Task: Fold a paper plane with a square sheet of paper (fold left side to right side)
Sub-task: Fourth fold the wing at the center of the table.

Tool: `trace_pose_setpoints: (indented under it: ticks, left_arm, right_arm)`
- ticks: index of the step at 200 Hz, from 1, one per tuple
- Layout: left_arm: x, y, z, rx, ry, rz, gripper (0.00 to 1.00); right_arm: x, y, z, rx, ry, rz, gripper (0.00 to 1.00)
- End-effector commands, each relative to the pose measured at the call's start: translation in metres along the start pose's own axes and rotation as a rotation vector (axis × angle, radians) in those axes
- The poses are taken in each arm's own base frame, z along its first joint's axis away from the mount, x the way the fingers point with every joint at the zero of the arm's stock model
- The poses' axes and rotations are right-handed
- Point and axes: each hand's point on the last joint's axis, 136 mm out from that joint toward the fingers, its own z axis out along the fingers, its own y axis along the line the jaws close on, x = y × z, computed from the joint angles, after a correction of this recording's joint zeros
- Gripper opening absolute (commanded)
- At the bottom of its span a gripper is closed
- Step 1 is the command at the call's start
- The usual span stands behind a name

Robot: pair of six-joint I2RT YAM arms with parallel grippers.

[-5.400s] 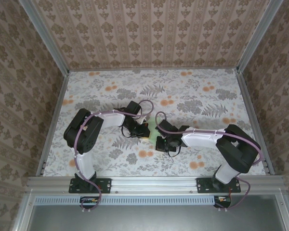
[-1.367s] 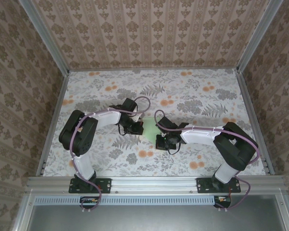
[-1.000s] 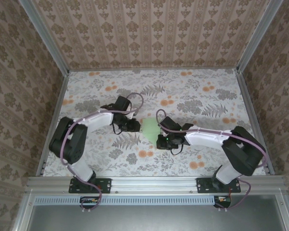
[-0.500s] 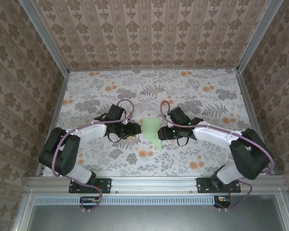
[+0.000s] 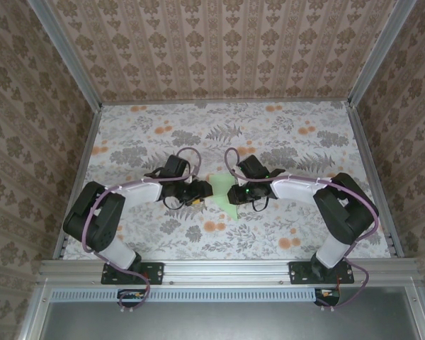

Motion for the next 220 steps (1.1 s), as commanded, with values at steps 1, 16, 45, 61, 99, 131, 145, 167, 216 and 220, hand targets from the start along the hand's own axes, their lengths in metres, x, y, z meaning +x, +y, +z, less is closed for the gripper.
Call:
trace_pose_setpoints:
  ticks: [1, 16, 45, 61, 99, 131, 145, 167, 216, 220]
  left_arm:
    - [-0.001, -0.002, 0.006, -0.002, 0.018, -0.022, 0.55]
    - [-0.001, -0.004, 0.009, 0.002, 0.027, -0.021, 0.55]
    - [-0.003, -0.011, 0.015, 0.014, 0.037, -0.013, 0.55]
    - [-0.004, -0.016, 0.018, 0.023, 0.04, -0.007, 0.55]
    - [-0.009, -0.026, 0.025, 0.04, 0.044, 0.008, 0.43]
    - [-0.013, -0.037, 0.023, 0.061, 0.034, 0.024, 0.3]
    - [-0.015, -0.043, 0.02, 0.069, 0.026, 0.033, 0.28]
    - [-0.017, -0.05, 0.014, 0.073, 0.021, 0.043, 0.26]
    - [-0.021, -0.06, 0.007, 0.082, 0.015, 0.039, 0.25]
    - [-0.022, -0.062, 0.007, 0.084, 0.013, 0.039, 0.24]
  right_arm:
    - [-0.005, -0.003, -0.004, 0.013, -0.005, 0.003, 0.13]
    - [-0.004, -0.005, -0.008, 0.02, -0.013, 0.005, 0.08]
    - [0.001, -0.01, -0.013, 0.034, -0.017, 0.013, 0.08]
    - [0.003, -0.011, -0.013, 0.036, -0.012, 0.015, 0.08]
    - [0.006, -0.013, -0.012, 0.04, -0.007, 0.019, 0.08]
    - [0.002, -0.018, -0.021, 0.083, -0.029, 0.014, 0.2]
    - [-0.002, -0.022, -0.033, 0.126, -0.063, 0.003, 0.29]
    - [-0.003, -0.023, -0.054, 0.181, -0.114, -0.022, 0.38]
    - [0.018, 0.008, -0.052, 0.24, -0.171, -0.13, 0.43]
    - [0.019, 0.011, -0.05, 0.242, -0.174, -0.138, 0.44]
